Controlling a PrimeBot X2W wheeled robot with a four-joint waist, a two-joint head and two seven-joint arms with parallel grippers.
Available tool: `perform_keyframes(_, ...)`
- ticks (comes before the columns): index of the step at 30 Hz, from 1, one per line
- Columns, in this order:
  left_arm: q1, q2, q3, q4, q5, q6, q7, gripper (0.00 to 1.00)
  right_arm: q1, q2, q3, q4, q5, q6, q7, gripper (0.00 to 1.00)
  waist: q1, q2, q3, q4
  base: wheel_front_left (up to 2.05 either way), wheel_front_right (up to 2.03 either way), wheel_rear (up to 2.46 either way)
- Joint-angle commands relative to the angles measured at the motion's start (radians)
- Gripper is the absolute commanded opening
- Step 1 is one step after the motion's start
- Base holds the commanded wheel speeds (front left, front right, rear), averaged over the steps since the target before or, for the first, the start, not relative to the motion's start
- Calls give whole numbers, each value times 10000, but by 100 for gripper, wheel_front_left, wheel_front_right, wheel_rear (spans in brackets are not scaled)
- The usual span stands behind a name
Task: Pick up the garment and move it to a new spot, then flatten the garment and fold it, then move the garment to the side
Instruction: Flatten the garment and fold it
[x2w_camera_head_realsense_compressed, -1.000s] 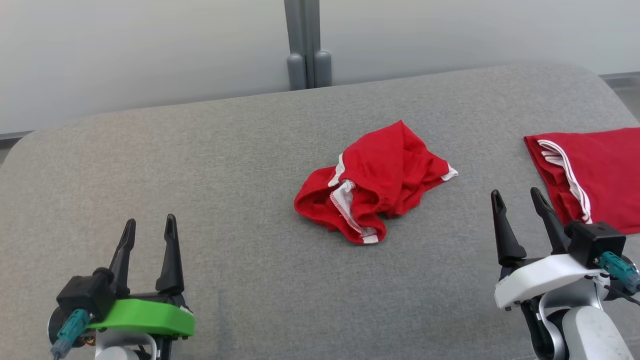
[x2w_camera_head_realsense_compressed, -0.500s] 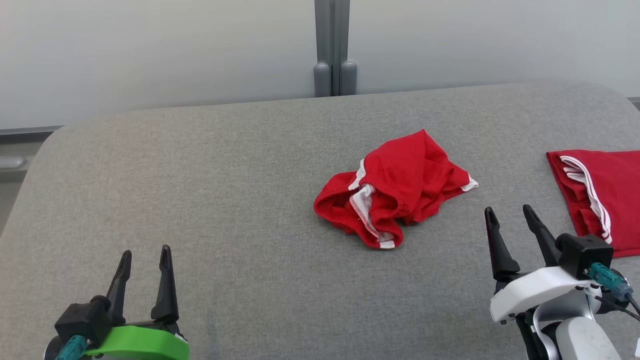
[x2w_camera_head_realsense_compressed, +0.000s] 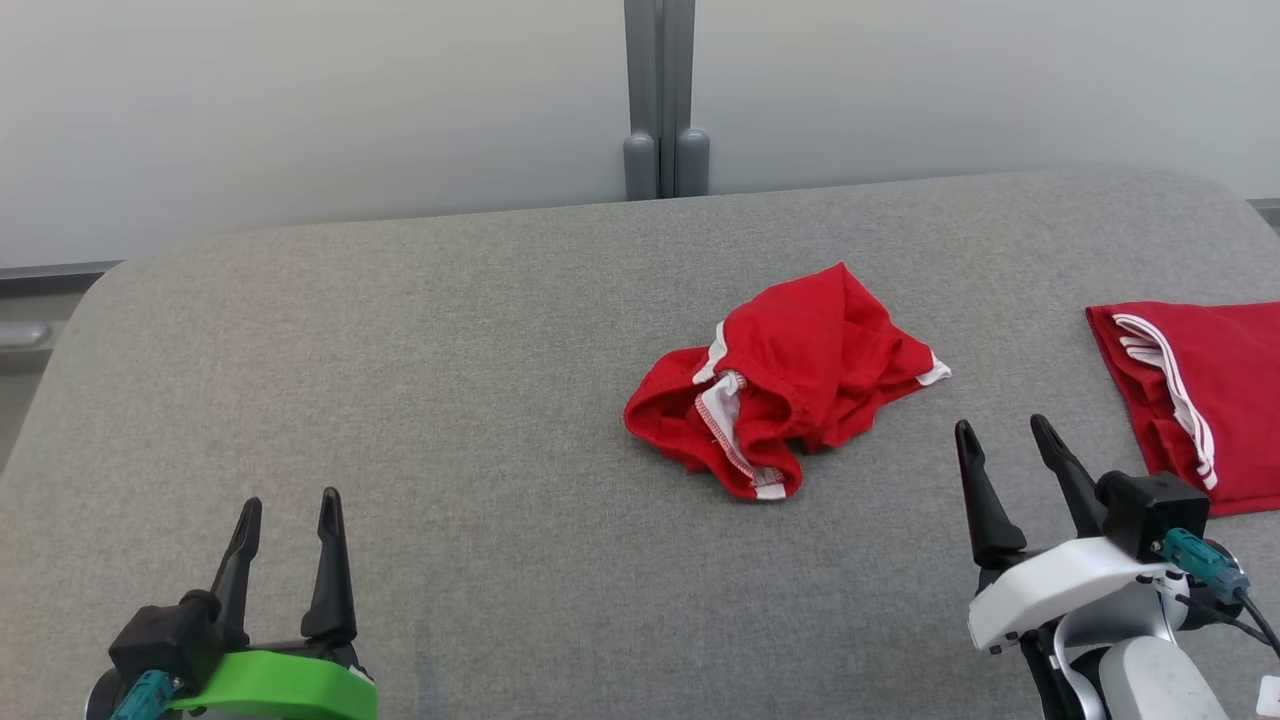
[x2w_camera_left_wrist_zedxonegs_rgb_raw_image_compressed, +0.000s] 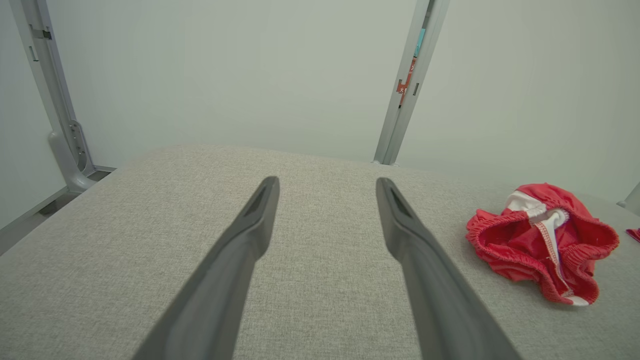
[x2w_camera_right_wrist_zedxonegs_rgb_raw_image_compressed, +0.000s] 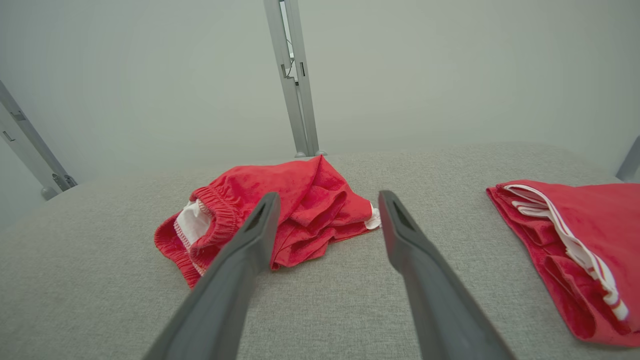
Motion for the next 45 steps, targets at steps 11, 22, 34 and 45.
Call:
perform_keyframes(11,138,-35,15,21,163,-84,-25,100,-69,-45,96,-11,49,-16,-46,100,0,0,91,-133,0,0,0)
perform_keyframes(22,-882,-153,-1063,198,34,-527,543,100,-401,-40,417,-40,61,-16,-42,100,0,0,429,-1220,0,0,0)
perform_keyframes(34,-2943,-439,-3665,2160,-376,-764,1372,100,-783,5,556,80,112,-16,-226,100,0,0,1155,-3278,0,0,0)
perform_keyframes(45,-3872,-339,-4942,4053,-766,-763,1557,100,-958,84,714,255,189,-16,-489,100,0,0,1774,-4116,0,0,0)
